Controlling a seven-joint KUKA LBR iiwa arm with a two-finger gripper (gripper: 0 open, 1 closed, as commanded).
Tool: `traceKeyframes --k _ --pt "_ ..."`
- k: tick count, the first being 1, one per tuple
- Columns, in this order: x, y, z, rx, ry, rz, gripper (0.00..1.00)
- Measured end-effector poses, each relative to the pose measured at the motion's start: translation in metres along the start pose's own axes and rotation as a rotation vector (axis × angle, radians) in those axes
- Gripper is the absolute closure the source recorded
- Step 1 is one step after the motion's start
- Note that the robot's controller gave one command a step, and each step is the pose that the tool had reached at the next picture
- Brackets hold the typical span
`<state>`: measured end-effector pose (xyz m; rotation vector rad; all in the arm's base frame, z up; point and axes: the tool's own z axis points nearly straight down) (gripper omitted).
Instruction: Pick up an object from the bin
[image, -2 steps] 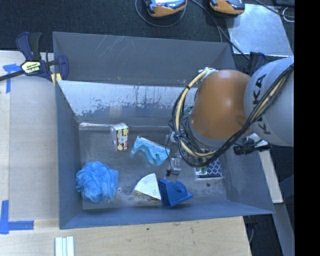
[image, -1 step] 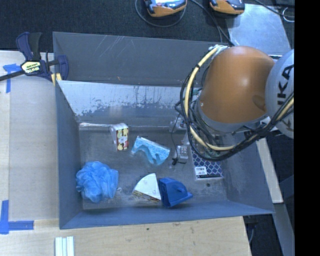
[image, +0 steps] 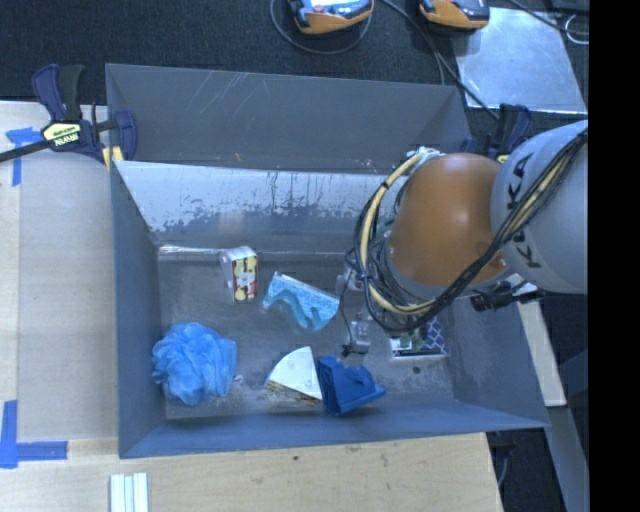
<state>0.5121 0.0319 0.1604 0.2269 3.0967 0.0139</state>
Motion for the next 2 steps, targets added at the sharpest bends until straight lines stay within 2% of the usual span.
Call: traceKeyframes --k 1,2 --pt "-0.033 0.050 0.001 -0.008 -0.014 0.085 0.00" --pt "-0.063 0.031 0.083 0.002 0.001 0.000 0.00"
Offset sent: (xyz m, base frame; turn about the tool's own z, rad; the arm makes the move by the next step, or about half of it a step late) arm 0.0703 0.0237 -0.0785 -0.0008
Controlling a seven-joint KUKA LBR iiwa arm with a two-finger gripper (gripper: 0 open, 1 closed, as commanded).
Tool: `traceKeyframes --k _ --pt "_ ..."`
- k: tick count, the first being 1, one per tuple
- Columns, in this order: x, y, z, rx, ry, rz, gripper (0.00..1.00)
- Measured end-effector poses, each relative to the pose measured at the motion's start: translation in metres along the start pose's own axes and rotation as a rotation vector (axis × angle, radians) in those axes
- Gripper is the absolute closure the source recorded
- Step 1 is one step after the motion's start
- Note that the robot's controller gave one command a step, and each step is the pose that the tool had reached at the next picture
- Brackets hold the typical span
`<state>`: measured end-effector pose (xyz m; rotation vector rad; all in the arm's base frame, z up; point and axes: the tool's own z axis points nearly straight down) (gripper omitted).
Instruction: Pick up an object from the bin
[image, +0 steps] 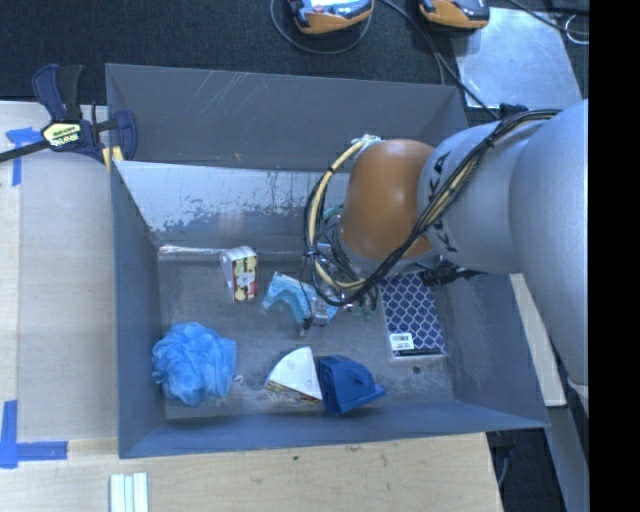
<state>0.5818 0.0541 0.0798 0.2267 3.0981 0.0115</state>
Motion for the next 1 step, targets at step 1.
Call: traceKeyframes --k 1 --pt "0.0072 0.0124 0.0079 -0.012 -0.020 0.166 1.00"
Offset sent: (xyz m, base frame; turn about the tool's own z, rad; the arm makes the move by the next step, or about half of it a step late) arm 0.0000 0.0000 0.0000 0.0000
